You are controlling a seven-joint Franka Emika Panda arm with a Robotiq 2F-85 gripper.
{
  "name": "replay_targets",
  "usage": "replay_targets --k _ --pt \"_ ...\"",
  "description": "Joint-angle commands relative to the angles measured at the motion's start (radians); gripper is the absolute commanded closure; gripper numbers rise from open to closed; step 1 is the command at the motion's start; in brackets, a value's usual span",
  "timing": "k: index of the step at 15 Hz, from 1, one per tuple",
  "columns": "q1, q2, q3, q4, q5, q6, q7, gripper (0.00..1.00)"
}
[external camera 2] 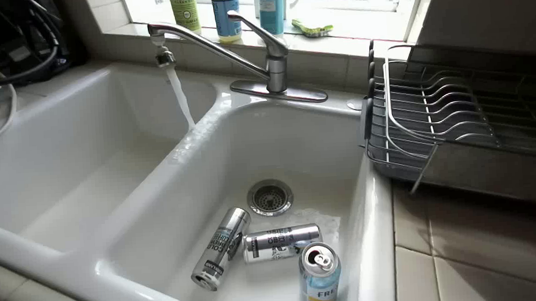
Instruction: Close the tap
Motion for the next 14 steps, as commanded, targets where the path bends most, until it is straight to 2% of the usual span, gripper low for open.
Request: replay_targets --k 1,7,8,14 --pt "0.001 0.001 -0.002 0.002 -0.002 -0.003 0.001 0.00" --pt "0.001 0.001 -0.002 0.002 -0.002 -0.003 0.001 0.00" --pt "-0.030 0.001 0.014 0.010 -0.035 0.009 0.023 0.00" --pt "-0.094 0.013 -0.006 0.077 -0.136 0.049 -0.006 0.00"
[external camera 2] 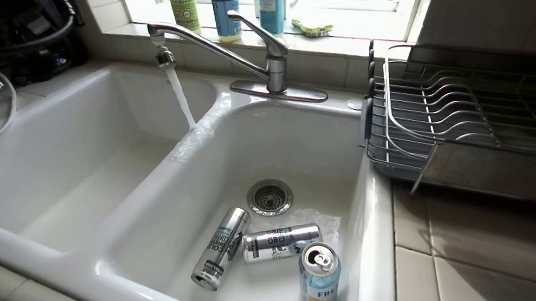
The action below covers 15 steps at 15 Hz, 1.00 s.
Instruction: Close the tap
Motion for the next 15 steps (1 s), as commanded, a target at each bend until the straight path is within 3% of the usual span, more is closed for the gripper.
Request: replay_targets --k 1,11,12,15 --pt "-0.037 0.016 -0.008 0.056 -0.068 0.023 -0.016 0.00" --pt "-0.068 0.160 -0.053 0.229 -0.123 0.087 -0.092 0.00" --pt "-0.058 0.102 -0.054 0.186 -0.113 0.075 -0.073 0.00" --pt "-0.057 0.147 -0.058 0.218 -0.118 0.078 -0.076 0.00"
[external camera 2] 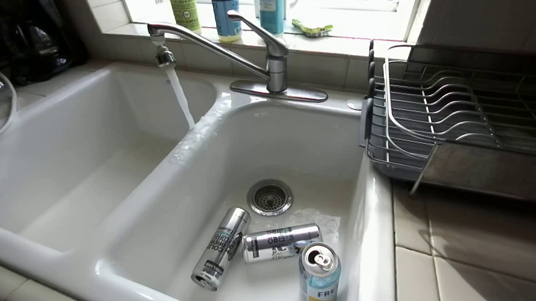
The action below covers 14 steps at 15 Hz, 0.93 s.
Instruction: Close the tap
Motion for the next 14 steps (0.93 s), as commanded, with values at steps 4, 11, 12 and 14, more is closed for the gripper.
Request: replay_targets --k 4,11,12,14 --pt "0.013 0.011 -0.010 0.010 -0.011 -0.003 0.007 0.00" --pt "-0.020 0.116 -0.044 0.088 0.007 0.090 0.050 0.00" --pt "-0.020 0.134 -0.050 0.100 0.007 0.090 0.047 0.00" --pt "-0.017 0.174 -0.065 0.131 0.019 0.078 0.046 0.00"
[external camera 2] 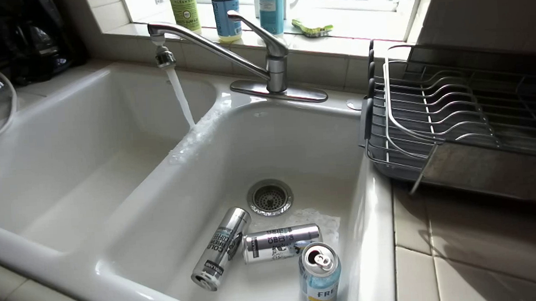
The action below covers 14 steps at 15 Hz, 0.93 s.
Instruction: Close the tap
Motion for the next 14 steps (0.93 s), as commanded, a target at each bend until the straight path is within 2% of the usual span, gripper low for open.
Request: replay_targets --k 1,14 --pt "0.002 0.097 -0.026 0.076 0.020 0.001 0.012 0.00" --pt "0.000 0.347 -0.089 0.248 -0.019 0.005 0.003 0.00"
